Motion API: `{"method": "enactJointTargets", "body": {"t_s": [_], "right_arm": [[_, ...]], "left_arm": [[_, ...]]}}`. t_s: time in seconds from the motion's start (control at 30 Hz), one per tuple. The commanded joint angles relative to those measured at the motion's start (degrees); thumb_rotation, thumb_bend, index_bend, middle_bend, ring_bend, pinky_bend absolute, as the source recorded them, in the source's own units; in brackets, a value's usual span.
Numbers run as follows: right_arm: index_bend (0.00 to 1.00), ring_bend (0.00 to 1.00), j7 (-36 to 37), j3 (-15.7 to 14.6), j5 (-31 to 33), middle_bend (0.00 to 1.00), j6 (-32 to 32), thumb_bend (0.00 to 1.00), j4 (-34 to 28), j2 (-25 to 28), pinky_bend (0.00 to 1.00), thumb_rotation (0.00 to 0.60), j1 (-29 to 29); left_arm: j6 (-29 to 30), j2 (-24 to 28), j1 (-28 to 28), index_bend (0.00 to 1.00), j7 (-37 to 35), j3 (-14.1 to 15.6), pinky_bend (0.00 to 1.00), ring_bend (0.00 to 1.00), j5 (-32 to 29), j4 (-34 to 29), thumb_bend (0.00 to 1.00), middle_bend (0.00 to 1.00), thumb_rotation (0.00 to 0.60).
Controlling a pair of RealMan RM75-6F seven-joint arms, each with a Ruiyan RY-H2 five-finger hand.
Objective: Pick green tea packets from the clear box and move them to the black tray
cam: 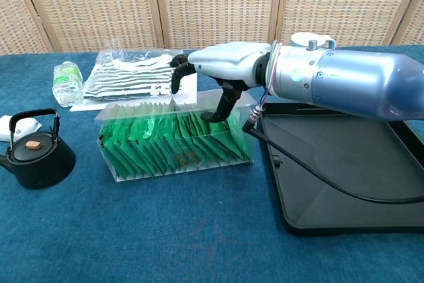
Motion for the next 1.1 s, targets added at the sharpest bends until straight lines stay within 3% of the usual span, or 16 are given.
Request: {"method": "enactJointTargets", "body": {"t_s": [0.03, 0.3, 0.5, 0.77, 0.9, 1.1], "right_arm": [[0.30, 0.00, 1.6, 1.7, -0.7, 0.07, 1.0, 0.60, 0.5, -0.2, 0.10, 0.600, 0.4], [0.31, 0.00, -0.7, 6.2, 4.7, 0.07, 0.9, 0.60, 2.8, -0.8, 0.11, 0.600, 4.0], [0.31, 0.00, -7.8, 9.5, 14.7, 0.06, 1.1, 0.60, 9.1, -3.9, 0.11, 0.600, 9.8], [0.31, 0.00, -14.5, 11.2, 24.2, 0.04, 2.7, 0.48, 18.8, -9.2, 0.11, 0.600, 15.4], [0.31, 0.00, -14.9, 10.9, 24.9, 0.04, 2.3, 0.46, 23.1, -11.8, 0.11, 0.600, 16.9], [0.31, 0.00, -11.9, 8.9, 19.4, 0.04, 3.0, 0.42, 19.9, -10.2, 0.11, 0.600, 15.2]], "left_arm": [[-0.1, 0.1, 0.0, 0.00, -0.4, -0.1, 0.00, 0.00, -0.2, 0.0, 0.09, 0.00, 0.600], [-0.2, 0.7, 0.1, 0.00, -1.9, -0.3, 0.00, 0.00, -0.4, 0.1, 0.09, 0.00, 0.600], [-0.9, 1.0, 0.0, 0.00, -2.9, -0.4, 0.00, 0.00, -1.0, 0.2, 0.09, 0.00, 0.600], [-2.3, 1.2, -0.4, 0.00, -3.9, -0.6, 0.00, 0.00, -1.9, 0.6, 0.09, 0.00, 0.600], [-3.7, 1.1, -0.9, 0.00, -4.4, -0.7, 0.00, 0.00, -2.8, 1.3, 0.09, 0.00, 0.600], [-4.0, 1.1, -1.1, 0.00, -4.7, -0.7, 0.00, 0.00, -2.8, 1.5, 0.09, 0.00, 0.600]]}}
